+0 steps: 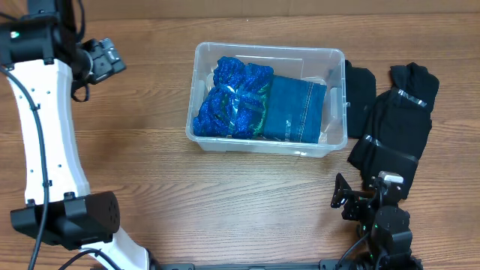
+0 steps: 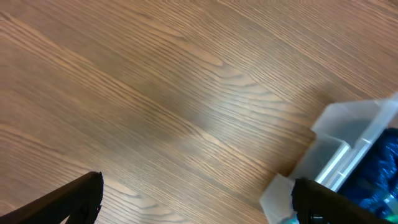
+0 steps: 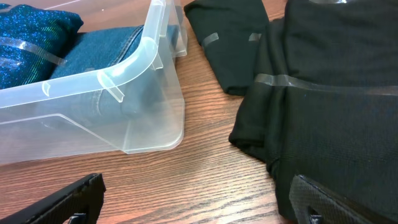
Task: Pack container
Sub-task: 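Reach the right gripper to the black clothing and grasp it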
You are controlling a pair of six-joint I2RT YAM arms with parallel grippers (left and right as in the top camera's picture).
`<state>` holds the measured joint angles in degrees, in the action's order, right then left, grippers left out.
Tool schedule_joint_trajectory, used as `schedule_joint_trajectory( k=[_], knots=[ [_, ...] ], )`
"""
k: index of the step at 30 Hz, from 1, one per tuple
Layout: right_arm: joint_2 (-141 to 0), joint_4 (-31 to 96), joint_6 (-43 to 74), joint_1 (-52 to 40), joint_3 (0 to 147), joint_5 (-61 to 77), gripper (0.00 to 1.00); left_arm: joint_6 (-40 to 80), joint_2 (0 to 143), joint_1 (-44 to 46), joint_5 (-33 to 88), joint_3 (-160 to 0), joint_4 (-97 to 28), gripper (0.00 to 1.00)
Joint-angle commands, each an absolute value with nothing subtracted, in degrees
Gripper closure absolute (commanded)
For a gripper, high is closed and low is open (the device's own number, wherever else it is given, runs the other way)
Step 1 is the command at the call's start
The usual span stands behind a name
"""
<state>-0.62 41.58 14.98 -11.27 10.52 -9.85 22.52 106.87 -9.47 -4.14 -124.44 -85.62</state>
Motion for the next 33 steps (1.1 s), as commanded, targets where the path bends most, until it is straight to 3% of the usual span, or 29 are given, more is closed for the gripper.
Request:
schedule_joint_trajectory(
  k=[1,5,11,14,18,23,26,29,33],
  knots=[
    [-0.16,41.45,14.96,-11.18,9.5,-10.17,0.0,21.17,106.83,-10.13,-4.73,-124.86,-85.69,0.0],
    [-0.16,39.2,15.03,-11.18,9.45,-10.15,0.0,21.19,106.83,-10.13,-4.71,-124.86,-85.67,0.0],
    [-0.16,25.89,25.15,-11.18,9.78,8.84,0.0,21.19,106.83,-10.11,-4.69,-124.86,-85.62,0.0],
    [-1.63,26.68,27.07,-11.18,14.59,9.52,0.0,21.19,106.83,-10.11,-4.69,-124.86,-85.6,0.0],
    [-13.69,32.12,30.0,-11.18,27.7,9.52,0.0,21.19,106.83,-10.11,-4.69,-124.86,-85.6,0.0],
    [-41.19,39.77,17.72,-11.16,52.62,15.55,0.0,21.19,106.83,-10.11,-4.69,-124.86,-85.45,0.0],
    [-50.74,43.59,15.03,-10.59,63.81,14.66,0.0,21.19,106.83,-10.09,-4.69,-124.86,-85.47,0.0],
    [-62.41,54.02,17.82,2.22,76.27,10.35,0.0,21.19,106.83,-10.11,-4.69,-124.86,-85.47,0.0],
    [-71.02,59.55,17.78,21.19,77.28,17.76,0.0,21.19,106.83,-10.11,-4.69,-124.86,-85.47,0.0]
  ],
)
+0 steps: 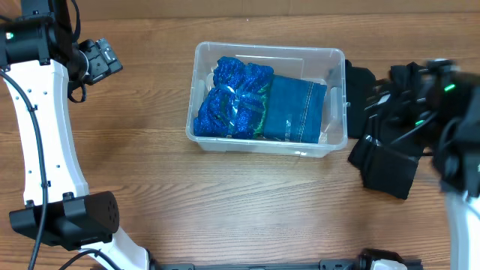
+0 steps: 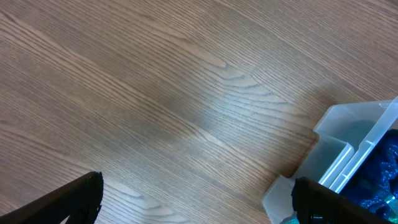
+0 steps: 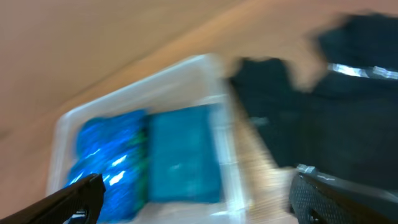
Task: Pack container
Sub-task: 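Reach the right gripper to the black clothing and grasp it, then lift the black clothing with the right gripper and lay it in the bin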
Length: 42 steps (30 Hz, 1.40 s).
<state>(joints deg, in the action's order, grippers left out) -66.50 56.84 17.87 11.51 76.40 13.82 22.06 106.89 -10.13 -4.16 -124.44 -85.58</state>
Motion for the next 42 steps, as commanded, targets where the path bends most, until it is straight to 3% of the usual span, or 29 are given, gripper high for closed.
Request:
schedule_joint_trajectory(
  k=[1,6,12,13,16,18,20,21,25,28,33,37,39,42],
  knots=[
    [-74.61,61.36,17.78,26.61,77.25,18.35,0.0,21.19,106.83,-10.11,-4.69,-124.86,-85.47,0.0],
    [-96.16,62.83,13.19,40.53,77.23,18.13,0.0,21.19,106.83,-10.11,-4.69,-124.86,-85.47,0.0],
    [-111.59,60.6,5.48,40.23,77.21,20.71,0.0,21.19,106.83,-10.09,-4.69,-124.86,-85.47,0.0],
    [-113.23,60.36,5.48,39.94,77.21,20.78,0.04,21.19,106.83,-10.11,-4.69,-124.86,-85.47,0.0],
    [-115.15,58.83,1.26,38.44,76.86,24.16,0.21,21.19,106.83,-10.11,-4.69,-124.86,-85.47,0.0],
    [-115.09,59.02,1.26,36.88,76.86,24.12,0.71,21.19,106.83,-10.11,-4.69,-124.86,-85.47,0.0],
    [-113.65,60.03,1.26,35.97,76.9,26.04,0.92,21.19,106.83,-10.11,-4.69,-124.86,-85.47,0.0],
    [-111.61,60.71,1.28,35.48,76.97,28.6,0.96,21.19,106.83,-10.11,-4.69,-124.86,-85.47,0.0],
    [-97.73,64.95,1.69,31.46,77.01,36.58,0.96,21.19,106.83,-10.11,-4.69,-124.86,-85.47,0.0],
    [-81.8,65.95,3.2,22.94,77.01,38.04,0.96,21.19,106.83,-10.11,-4.69,-124.86,-85.47,0.0],
    [-66.35,50.41,13.08,6.9,77.01,38.04,0.96,21.19,106.83,-10.11,-4.69,-124.86,-85.47,0.0],
    [-71.07,37.58,25.43,-3.38,76.95,32.01,0.96,21.19,106.83,-10.11,-4.69,-124.86,-85.47,0.0],
    [-77.25,35.99,34.3,-7.01,76.95,25.91,0.96,21.19,106.83,-10.11,-4.69,-124.86,-85.47,0.0],
    [-86.48,36.58,38.22,-8.4,76.95,22.55,0.96,21.19,106.83,-10.11,-4.69,-124.86,-85.47,0.0]
  ],
)
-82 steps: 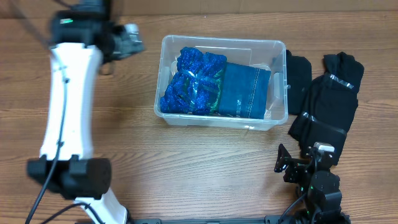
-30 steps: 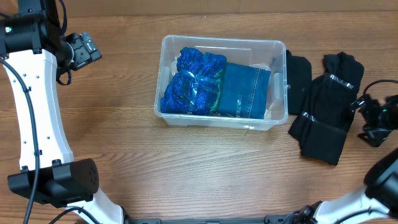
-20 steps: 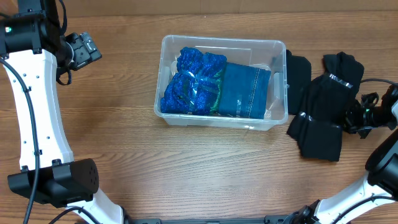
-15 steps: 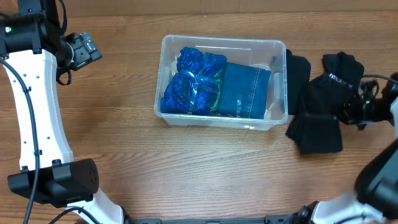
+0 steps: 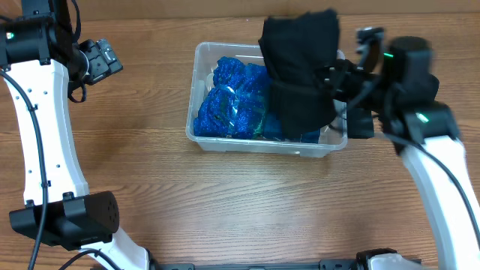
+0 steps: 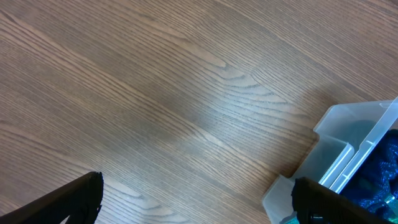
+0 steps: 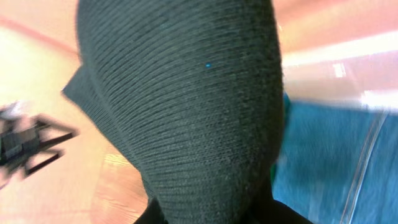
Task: Pack container
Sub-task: 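Lift the black clothing with the right gripper and lay it in the bin, then press the black clothing down in the bin, then return to remaining black item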
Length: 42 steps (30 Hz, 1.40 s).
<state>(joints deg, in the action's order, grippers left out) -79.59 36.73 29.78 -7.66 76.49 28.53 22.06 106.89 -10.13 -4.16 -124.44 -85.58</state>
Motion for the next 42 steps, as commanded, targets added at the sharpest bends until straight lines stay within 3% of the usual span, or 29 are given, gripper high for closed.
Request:
schedule_joint_trajectory(
  k=[1,2,4,5,11,15,19,25,31,32,36,38,42],
  knots=[
    [-90.15,36.77,38.19,-8.4,76.95,22.52,0.96,21.19,106.83,-10.11,-4.69,-124.86,-85.47,0.0],
    [-93.47,36.91,38.17,-8.36,76.95,22.15,0.95,21.19,106.83,-10.11,-4.69,-124.86,-85.47,0.0],
    [-98.26,36.6,37.04,-6.87,76.95,20.97,0.53,21.19,106.83,-10.11,-4.69,-124.86,-85.47,0.0],
    [-99.13,35.99,34.65,-5.5,76.95,21.12,0.43,21.19,106.83,-10.11,-4.69,-124.86,-85.47,0.0],
    [-88.73,40.45,18.85,1.41,81.08,26.06,0.3,21.19,106.83,-10.11,-4.69,-124.86,-85.47,0.0],
    [-82.85,44.62,18.76,7.51,81.3,14.5,0.26,21.19,106.83,-10.11,-4.69,-124.86,-85.47,0.0],
    [-89.43,46.92,15.77,11.99,80.84,10.28,0.07,21.19,106.83,-10.11,-4.69,-124.86,-85.47,0.0],
    [-107.68,38.52,13.26,14.5,80.84,13.15,0.0,21.19,106.83,-10.11,-4.69,-124.86,-85.47,0.0],
    [-117.62,31.9,10.2,14.33,80.84,15.66,0.0,21.19,106.83,-10.11,-4.69,-124.86,-85.47,0.0],
    [-118.98,31.59,10.17,14.33,80.84,16.71,0.09,21.19,106.83,-10.11,-4.69,-124.86,-85.47,0.0],
    [-119.74,33.32,10.17,14.33,80.68,20.82,0.75,21.19,106.83,-10.11,-4.69,-124.86,-85.47,0.0],
    [-117.97,34.89,10.2,14.5,80.77,22.22,0.89,21.19,106.83,-10.11,-4.69,-124.86,-85.47,0.0],
    [-104.18,39.4,10.24,14.85,80.77,22.46,0.93,21.19,106.83,-10.11,-4.69,-124.86,-85.47,0.0]
  ],
)
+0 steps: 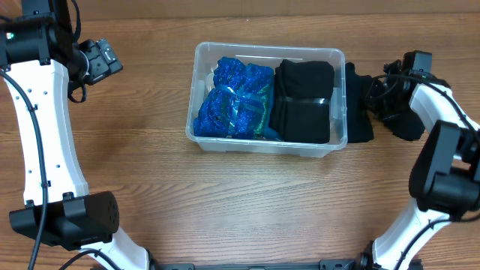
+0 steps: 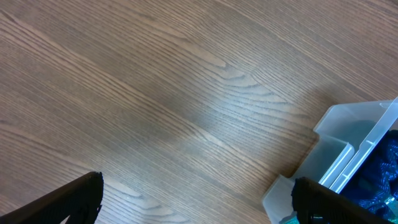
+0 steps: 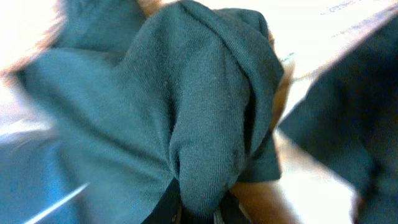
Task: Pack container
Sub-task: 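Press the black clothing down in the bin, then return to remaining black item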
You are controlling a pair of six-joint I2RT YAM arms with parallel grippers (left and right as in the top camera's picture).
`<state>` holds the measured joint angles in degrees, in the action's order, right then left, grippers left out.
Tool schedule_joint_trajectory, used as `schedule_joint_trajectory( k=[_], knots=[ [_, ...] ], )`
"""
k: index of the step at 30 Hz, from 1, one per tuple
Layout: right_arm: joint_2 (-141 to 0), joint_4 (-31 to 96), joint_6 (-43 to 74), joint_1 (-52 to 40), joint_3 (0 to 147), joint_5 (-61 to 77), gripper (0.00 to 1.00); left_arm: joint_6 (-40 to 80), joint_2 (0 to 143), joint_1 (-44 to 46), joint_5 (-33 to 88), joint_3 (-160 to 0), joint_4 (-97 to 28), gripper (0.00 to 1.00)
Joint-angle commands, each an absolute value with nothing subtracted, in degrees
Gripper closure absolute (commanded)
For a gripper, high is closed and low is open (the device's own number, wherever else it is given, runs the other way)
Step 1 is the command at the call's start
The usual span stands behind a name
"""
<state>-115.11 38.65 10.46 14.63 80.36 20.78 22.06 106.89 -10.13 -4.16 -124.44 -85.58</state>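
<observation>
The clear plastic container stands mid-table. It holds a sparkly blue garment on the left and a folded black garment on the right. Right of the container, my right gripper is shut on a bunched dark garment, which fills the right wrist view between the fingers. A narrow black piece lies against the container's right wall. My left gripper hangs open over bare wood at the far left, a container corner at its right finger.
The wooden table stretches in front of the container and to its left. The left arm's white links stand along the left edge. The right arm reaches up the right side.
The black garment held over the container now lies in its right half, covering the denim. My right gripper has moved to the table right of the container and is shut on another dark garment.
My right gripper was open near the front edge, with black garments lying right of the container. Then it was over those garments. Then it held a large black one above the container. That one now lies inside, and the gripper grips another. The left arm barely moved.
</observation>
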Motion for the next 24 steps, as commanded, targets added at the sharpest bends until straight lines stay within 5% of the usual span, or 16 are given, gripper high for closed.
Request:
schedule_joint_trajectory(
  k=[1,7,11,16,18,24],
  knots=[
    [-97.71,40.86,10.24,14.41,80.77,23.07,0.93,21.19,106.83,-10.11,-4.69,-124.86,-85.47,0.0],
    [-75.5,42.63,16.69,2.07,80.75,23.22,0.93,21.19,106.83,-10.11,-4.69,-124.86,-85.47,0.0],
    [-80.16,42.3,39.59,-10.68,80.62,14.7,0.96,21.19,106.83,-10.11,-4.69,-124.86,-85.47,0.0],
    [-92.44,39.24,52.82,-18.79,80.62,5.21,0.96,21.19,106.83,-10.09,-4.69,-124.86,-85.47,0.0],
    [-97.86,36.47,51.75,-19.57,80.64,5.5,0.44,21.19,106.83,-10.11,-4.69,-124.86,-85.47,0.0],
    [-90.28,34.92,34.52,-9.39,81.14,4.56,0.18,21.19,106.83,-10.11,-4.69,-124.86,-85.47,0.0]
  ],
)
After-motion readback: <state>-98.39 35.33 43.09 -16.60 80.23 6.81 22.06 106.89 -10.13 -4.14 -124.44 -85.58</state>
